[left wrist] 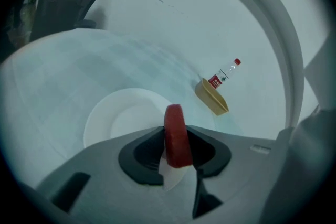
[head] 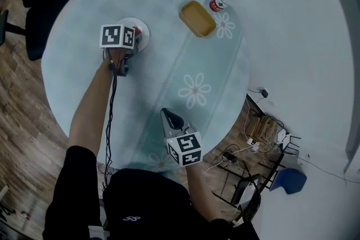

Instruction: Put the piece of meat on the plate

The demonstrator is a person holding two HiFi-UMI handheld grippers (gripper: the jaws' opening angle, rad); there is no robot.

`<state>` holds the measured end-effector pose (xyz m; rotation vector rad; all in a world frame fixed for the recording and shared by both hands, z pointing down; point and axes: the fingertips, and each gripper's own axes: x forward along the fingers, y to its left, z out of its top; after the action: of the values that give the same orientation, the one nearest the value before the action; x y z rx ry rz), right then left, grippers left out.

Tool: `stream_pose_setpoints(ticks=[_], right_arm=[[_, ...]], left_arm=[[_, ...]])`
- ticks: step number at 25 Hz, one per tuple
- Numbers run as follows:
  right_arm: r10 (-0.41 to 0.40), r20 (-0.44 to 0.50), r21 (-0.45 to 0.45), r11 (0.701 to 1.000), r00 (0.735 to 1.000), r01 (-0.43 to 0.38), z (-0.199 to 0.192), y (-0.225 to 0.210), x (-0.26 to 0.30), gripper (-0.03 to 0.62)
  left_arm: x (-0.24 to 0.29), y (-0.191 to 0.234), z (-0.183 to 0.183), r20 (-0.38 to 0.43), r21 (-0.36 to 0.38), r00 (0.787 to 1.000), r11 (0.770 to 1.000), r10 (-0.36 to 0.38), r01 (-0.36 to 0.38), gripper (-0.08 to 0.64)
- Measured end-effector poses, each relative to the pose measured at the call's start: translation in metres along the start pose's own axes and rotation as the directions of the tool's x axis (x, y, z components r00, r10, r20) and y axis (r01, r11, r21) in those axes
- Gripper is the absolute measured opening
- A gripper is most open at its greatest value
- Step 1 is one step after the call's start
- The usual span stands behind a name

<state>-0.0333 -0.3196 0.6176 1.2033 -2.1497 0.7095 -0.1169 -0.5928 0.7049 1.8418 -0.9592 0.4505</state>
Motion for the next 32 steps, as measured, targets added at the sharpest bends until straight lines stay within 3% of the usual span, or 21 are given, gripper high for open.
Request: stream_pose_setpoints(ticks=[3,6,10,13,15,17,20,23,26,28,32], right_arm=[[0.003,-0.001,-0.012,1.0,1.0,-0.003,0.0,0.002,-0.004,0.008],[0.007,0.01,-0.027,1.0,1.0,-0.007,0.005,0.005,-0.008,0.008],[0.026,0.034,-0.059,0.998,0.999,-0.024,0.011,0.01,-0.022,0.008],[0.038,0.081,-0.063,0.997,0.996,-0.033,0.02,0.007,-0.03,0.008],[0.066,0.121,-0.067,0.996,0.99,-0.058,0.032,0.008,-0.031,0.008],[0.107,0.172,-0.082,0.992,0.979,-0.094,0.047,0.013,-0.039,0.008],[0.165,0.3,-0.116,0.984,0.939,-0.136,0.092,0.021,-0.056,0.008],[0.201,0.442,-0.133,0.978,0.874,-0.158,0.14,0.025,-0.082,0.008],[0.194,0.563,-0.111,0.981,0.803,-0.159,0.174,0.015,-0.116,0.007],[0.168,0.6,-0.09,0.986,0.782,-0.143,0.181,0.006,-0.136,0.006],[0.163,0.624,-0.041,0.983,0.764,-0.177,0.165,0.005,-0.169,0.006]], left_arm=[[-0.01,0.001,0.005,0.004,0.116,0.998,0.991,0.066,-0.066,0.133],[-0.024,0.0,0.009,0.018,0.201,0.994,0.973,0.11,-0.112,0.218],[-0.052,0.0,-0.003,0.075,0.174,0.983,0.968,0.168,-0.179,0.233],[-0.087,-0.028,-0.012,0.192,0.134,0.974,0.98,0.119,-0.146,0.16],[-0.117,-0.059,-0.02,0.291,0.119,0.955,0.988,0.064,-0.103,0.073],[-0.148,-0.092,-0.036,0.376,0.115,0.926,0.99,0.031,-0.08,0.008],[-0.202,-0.135,-0.043,0.498,0.145,0.867,0.986,0.003,-0.087,-0.005],[-0.26,-0.176,-0.043,0.62,0.147,0.784,0.984,-0.014,-0.098,-0.005],[-0.303,-0.214,-0.056,0.719,0.114,0.694,0.978,0.04,-0.175,-0.005],[-0.317,-0.234,-0.073,0.761,0.087,0.644,0.97,0.083,-0.228,-0.005],[-0.339,-0.255,-0.108,0.784,0.112,0.605,0.927,0.139,-0.359,-0.005]])
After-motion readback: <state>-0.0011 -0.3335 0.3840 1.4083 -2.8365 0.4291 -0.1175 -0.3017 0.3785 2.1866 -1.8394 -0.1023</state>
